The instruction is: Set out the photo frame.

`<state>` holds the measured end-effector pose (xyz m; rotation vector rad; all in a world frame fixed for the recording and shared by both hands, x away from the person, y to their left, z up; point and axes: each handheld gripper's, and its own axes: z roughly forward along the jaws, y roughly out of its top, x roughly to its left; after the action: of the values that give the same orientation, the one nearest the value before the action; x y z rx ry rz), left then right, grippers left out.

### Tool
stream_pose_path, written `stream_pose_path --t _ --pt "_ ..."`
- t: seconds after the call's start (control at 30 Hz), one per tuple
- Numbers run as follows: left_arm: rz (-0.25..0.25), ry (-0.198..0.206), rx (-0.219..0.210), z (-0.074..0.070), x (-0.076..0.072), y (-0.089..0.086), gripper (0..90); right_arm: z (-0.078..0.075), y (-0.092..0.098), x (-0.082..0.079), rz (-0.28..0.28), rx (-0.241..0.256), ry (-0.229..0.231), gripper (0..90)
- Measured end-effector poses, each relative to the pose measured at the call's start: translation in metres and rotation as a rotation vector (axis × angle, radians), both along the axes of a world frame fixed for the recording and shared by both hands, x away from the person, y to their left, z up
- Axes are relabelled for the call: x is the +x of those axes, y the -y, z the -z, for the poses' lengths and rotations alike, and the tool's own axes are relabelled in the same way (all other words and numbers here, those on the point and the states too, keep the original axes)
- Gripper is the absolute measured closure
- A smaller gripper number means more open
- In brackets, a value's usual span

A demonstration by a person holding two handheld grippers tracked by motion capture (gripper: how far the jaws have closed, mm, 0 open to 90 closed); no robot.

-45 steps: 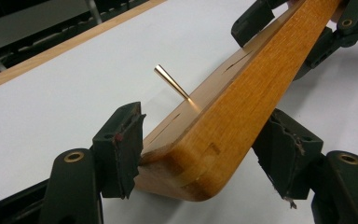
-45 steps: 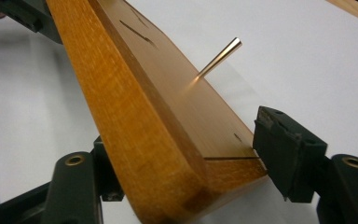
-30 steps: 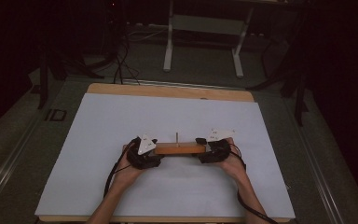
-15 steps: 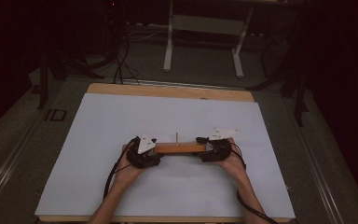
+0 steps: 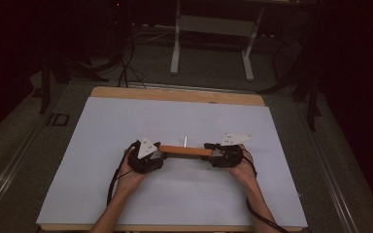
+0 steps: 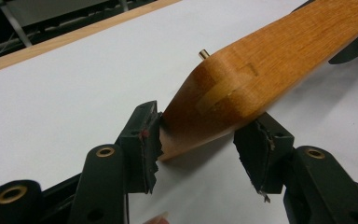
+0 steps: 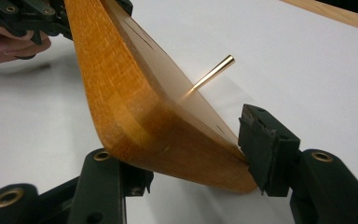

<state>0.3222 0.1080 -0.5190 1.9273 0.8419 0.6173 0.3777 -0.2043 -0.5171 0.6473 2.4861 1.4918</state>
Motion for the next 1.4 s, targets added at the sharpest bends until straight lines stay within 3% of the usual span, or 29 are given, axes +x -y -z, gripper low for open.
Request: stream_pose_path --t 0.33,0.6,1.13,1.4 --pt "0.034 -0.004 -0.025 -0.003 0.006 -0.001 40.7 0.000 0.001 0.002 -0.011 0.006 -0.006 47.3" --pt "0.076 -0.003 -0.017 -0.002 0.013 0.003 38.0 0.000 0.002 0.005 -0.020 0.007 -0.009 47.3" --pt "0.114 0.020 0.049 -0.005 0.009 0.005 46.4 -0.001 0.003 0.004 -0.002 0.014 -0.022 45.2" --pt "0.148 0.024 0.070 -0.008 0.006 0.003 55.3 -0.004 0.007 0.004 -0.008 0.061 -0.045 49.3"
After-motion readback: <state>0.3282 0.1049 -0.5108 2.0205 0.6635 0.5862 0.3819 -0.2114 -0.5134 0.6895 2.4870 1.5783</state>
